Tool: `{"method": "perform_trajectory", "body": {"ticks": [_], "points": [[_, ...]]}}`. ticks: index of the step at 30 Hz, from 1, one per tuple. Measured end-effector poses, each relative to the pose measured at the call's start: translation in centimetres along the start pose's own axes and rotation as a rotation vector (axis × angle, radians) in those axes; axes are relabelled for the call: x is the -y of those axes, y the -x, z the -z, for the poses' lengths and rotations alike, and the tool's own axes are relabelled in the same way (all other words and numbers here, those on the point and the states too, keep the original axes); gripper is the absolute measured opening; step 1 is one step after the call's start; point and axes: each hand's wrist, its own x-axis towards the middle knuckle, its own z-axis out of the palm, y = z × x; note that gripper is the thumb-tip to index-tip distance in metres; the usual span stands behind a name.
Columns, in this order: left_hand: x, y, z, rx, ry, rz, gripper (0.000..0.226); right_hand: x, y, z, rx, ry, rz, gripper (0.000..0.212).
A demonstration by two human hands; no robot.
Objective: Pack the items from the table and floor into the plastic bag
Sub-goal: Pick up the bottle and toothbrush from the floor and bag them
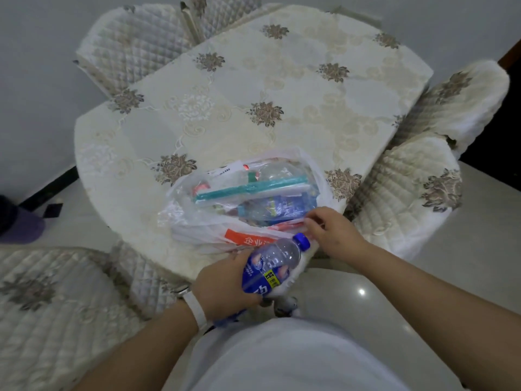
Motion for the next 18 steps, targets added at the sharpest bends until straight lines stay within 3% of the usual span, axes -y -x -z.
{"method": "perform_trajectory", "body": {"ticks": [3,5,9,12,18], "points": [[1.6,2.0,2.1,-0.143,0.188,0.052,0.074,1.0,-1.1,-0.4,0.028,0.043,0.024,0.014],[2.5,3.3,3.7,-0.249,0.305,0.114,0.06,2.0,-1.6,-1.1,0.106,0.164,0.151,0.015],[3.8,4.8,6.8,-0.434,0.533,0.215,0.056,5.3,-2.7,-4.1,0.288,0.327,0.334,0.028],[5.0,5.1,8.5,-0.558,0.625,0.237,0.056,7.9,-4.0,-6.7,0.29,0.354,0.371,0.046],[6.3,4.5,10.9,-0.715,0.883,0.246,0.056,12.2,-4.5,-10.3,0.326,0.269,0.34,0.027]]}}
